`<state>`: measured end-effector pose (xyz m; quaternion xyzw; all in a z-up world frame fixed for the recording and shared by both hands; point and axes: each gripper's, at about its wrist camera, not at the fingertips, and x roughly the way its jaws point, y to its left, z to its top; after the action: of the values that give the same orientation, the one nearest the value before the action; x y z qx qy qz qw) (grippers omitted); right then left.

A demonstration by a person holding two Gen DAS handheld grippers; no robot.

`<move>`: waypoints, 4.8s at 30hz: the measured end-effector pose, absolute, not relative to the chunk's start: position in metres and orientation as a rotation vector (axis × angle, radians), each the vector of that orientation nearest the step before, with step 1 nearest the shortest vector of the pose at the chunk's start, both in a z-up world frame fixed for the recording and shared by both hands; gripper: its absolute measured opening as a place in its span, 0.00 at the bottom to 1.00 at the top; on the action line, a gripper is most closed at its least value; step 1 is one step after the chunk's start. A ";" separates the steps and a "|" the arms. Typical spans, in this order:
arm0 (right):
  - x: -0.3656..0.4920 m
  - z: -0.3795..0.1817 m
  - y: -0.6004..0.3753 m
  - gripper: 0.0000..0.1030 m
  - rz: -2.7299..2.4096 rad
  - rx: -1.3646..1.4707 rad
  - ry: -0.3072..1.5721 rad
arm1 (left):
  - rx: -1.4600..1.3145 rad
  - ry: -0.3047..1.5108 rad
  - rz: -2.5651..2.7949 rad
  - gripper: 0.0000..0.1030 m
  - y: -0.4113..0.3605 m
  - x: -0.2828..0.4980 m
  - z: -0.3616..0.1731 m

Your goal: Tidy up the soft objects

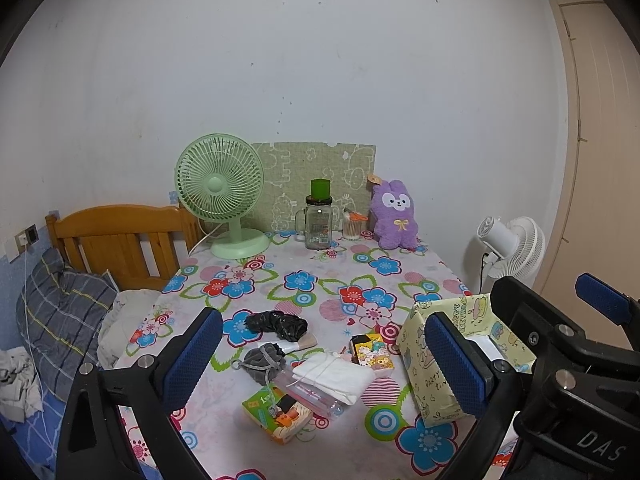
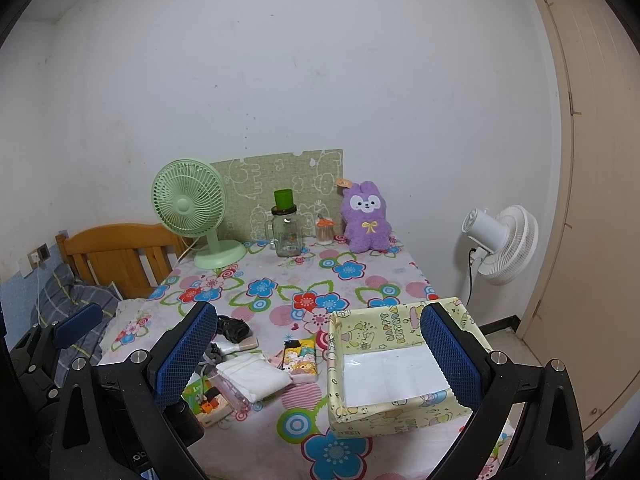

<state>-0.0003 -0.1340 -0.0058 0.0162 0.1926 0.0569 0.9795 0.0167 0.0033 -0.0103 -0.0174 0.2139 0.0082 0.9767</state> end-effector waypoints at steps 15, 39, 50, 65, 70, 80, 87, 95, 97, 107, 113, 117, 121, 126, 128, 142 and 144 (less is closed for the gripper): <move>0.015 -0.017 -0.124 1.00 0.125 0.033 0.410 | -0.031 0.443 0.014 0.96 0.009 0.023 -0.023; 0.063 -0.079 -0.081 0.91 0.218 0.030 0.549 | -0.033 0.583 0.059 0.87 0.042 0.062 -0.078; 0.090 -0.108 -0.054 0.88 0.254 -0.012 0.637 | -0.050 0.671 0.077 0.86 0.062 0.084 -0.109; 0.117 -0.143 -0.031 0.85 0.270 -0.055 0.719 | -0.074 0.739 0.066 0.85 0.073 0.099 -0.144; 0.123 -0.154 -0.029 0.85 0.266 -0.059 0.749 | -0.082 0.764 0.058 0.84 0.073 0.103 -0.155; 0.135 -0.180 -0.026 0.67 0.273 -0.070 0.827 | -0.088 0.817 0.050 0.83 0.071 0.110 -0.175; 0.136 -0.191 -0.020 0.42 0.307 -0.084 0.863 | -0.081 0.837 0.040 0.82 0.068 0.112 -0.184; 0.135 -0.192 -0.016 0.30 0.319 -0.108 0.850 | -0.088 0.827 0.057 0.83 0.068 0.109 -0.187; 0.135 -0.191 -0.017 0.31 0.317 -0.106 0.840 | -0.101 0.830 0.058 0.83 0.069 0.108 -0.188; 0.133 -0.182 -0.031 0.70 0.251 -0.090 0.810 | -0.091 0.832 0.088 0.83 0.064 0.100 -0.189; 0.142 -0.196 -0.041 0.74 0.213 -0.074 0.871 | -0.114 0.827 0.085 0.78 0.062 0.100 -0.192; 0.144 -0.198 -0.043 0.74 0.215 -0.060 0.872 | -0.116 0.826 0.078 0.72 0.061 0.102 -0.191; 0.146 -0.202 -0.043 0.63 0.236 -0.060 0.887 | -0.127 0.823 0.076 0.65 0.062 0.104 -0.190; 0.144 -0.201 -0.040 0.41 0.249 -0.053 0.876 | -0.124 0.822 0.068 0.55 0.057 0.104 -0.190; 0.143 -0.202 -0.041 0.33 0.255 -0.051 0.878 | -0.116 0.822 0.069 0.51 0.056 0.104 -0.189; 0.130 -0.177 -0.043 0.21 0.300 -0.011 0.838 | -0.112 0.784 0.065 0.48 0.056 0.096 -0.166; 0.127 -0.170 -0.042 0.21 0.307 -0.012 0.824 | -0.108 0.770 0.061 0.48 0.054 0.096 -0.160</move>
<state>0.1270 -0.0425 -0.1704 -0.0058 0.3987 0.1488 0.9049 0.0957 0.0538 -0.1597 -0.0525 0.3751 0.0298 0.9250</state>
